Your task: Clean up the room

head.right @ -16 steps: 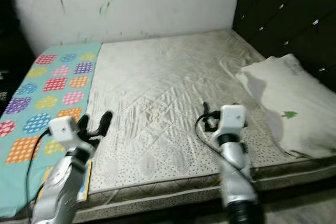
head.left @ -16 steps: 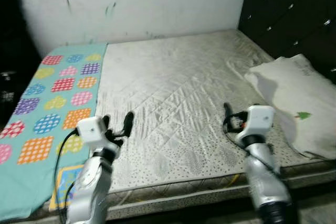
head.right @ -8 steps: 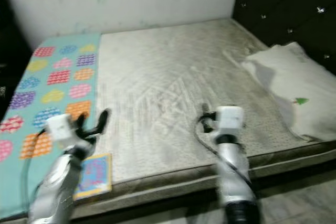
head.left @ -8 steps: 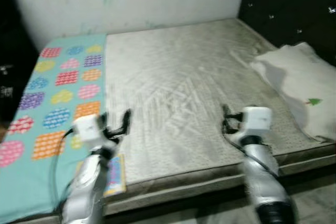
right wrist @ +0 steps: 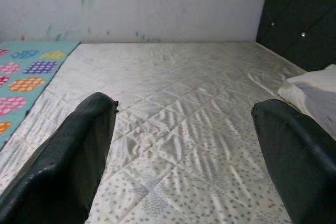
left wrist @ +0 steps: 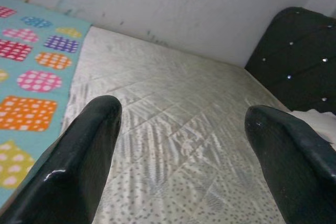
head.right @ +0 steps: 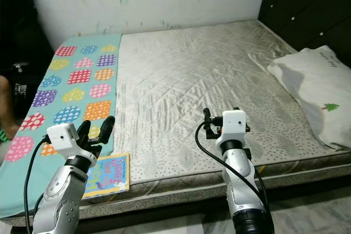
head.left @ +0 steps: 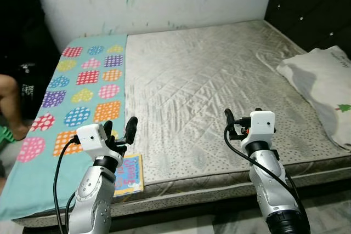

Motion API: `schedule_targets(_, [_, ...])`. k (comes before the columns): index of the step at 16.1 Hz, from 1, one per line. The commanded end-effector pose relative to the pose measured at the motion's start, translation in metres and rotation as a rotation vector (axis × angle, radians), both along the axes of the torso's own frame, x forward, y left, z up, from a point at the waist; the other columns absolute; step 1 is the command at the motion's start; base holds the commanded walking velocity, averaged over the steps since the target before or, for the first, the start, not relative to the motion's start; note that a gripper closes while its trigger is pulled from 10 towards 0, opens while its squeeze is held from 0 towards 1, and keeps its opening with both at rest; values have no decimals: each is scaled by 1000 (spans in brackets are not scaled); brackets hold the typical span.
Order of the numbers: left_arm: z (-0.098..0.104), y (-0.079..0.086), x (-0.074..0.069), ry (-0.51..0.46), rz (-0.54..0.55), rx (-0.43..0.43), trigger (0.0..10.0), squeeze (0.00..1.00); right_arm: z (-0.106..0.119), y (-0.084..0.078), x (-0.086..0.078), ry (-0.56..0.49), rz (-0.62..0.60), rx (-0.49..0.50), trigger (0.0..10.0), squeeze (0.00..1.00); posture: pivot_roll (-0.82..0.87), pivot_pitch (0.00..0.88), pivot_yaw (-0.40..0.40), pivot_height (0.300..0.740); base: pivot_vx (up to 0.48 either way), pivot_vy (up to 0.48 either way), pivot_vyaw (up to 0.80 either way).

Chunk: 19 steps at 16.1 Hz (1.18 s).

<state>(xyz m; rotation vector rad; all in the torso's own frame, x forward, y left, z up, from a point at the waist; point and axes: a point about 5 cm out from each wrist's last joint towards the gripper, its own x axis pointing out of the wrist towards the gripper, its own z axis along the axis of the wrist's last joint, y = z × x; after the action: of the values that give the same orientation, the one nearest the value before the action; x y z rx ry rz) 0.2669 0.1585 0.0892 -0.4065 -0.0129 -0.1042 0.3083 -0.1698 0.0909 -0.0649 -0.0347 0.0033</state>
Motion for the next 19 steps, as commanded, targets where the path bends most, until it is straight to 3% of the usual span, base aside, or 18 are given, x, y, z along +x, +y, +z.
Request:
schedule_targets(1, [5,0,1,-22,-13,7,10000,0,3,0,1,-14,3,0,10000,0,-77,21,85,740,311,0,0])
schedule_targets(7, [5,0,0,-19,-18,12,10000,0,3,1,0,-15,7,-5,10000,0,-74,22,85,740,311,0,0])
schedule_targets(14, [-2,2,3,41,37,54,10000,0,2,-1,0,-10,9,-12,10000,0,-71,20,81,740,0,0,0])
schedule_targets(19, [5,8,5,10,48,59,10000,0,5,-1,5,-16,15,-22,10000,0,-60,16,71,740,0,235,-621])
